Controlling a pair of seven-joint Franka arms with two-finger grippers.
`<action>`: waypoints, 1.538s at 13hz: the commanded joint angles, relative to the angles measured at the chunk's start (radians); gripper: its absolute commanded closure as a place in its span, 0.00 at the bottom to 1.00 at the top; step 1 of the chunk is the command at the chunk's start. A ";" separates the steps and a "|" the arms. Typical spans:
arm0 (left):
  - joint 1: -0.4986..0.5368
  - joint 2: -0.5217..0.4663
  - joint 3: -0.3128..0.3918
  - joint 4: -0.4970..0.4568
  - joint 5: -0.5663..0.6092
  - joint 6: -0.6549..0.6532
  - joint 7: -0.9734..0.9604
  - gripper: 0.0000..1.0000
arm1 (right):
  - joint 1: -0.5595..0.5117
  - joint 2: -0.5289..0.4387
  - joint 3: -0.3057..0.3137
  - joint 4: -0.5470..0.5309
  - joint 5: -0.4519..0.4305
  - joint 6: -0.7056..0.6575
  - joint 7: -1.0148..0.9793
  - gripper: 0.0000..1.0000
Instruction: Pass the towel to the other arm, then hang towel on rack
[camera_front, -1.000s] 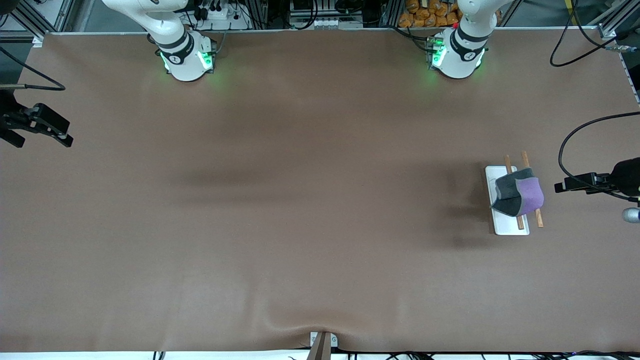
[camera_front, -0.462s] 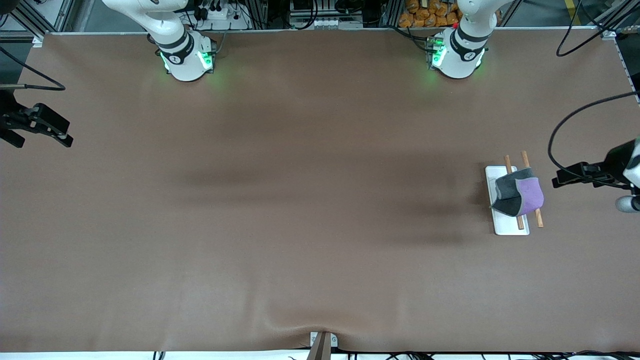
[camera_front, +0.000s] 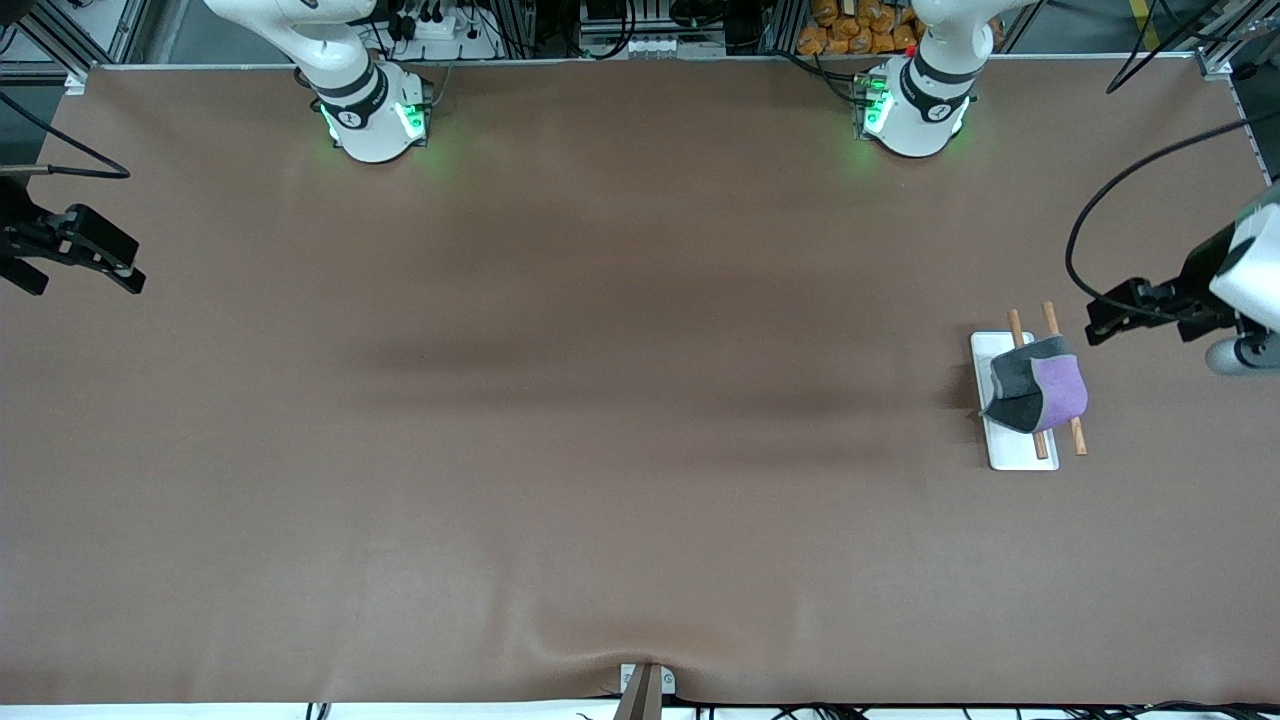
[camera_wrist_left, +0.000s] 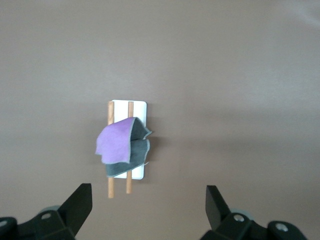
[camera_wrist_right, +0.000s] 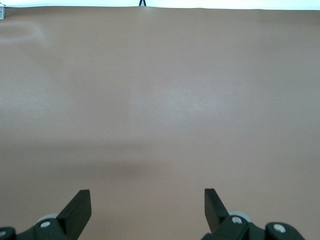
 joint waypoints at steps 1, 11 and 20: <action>-0.200 -0.071 0.209 -0.046 -0.016 -0.009 0.021 0.00 | -0.012 0.012 0.011 0.027 -0.002 -0.012 0.006 0.00; -0.197 -0.221 0.220 -0.183 -0.050 -0.051 0.041 0.00 | -0.018 0.012 0.011 0.027 -0.002 -0.012 0.004 0.00; -0.197 -0.276 0.216 -0.197 -0.091 -0.132 0.033 0.00 | -0.017 0.012 0.011 0.027 -0.003 -0.012 0.004 0.00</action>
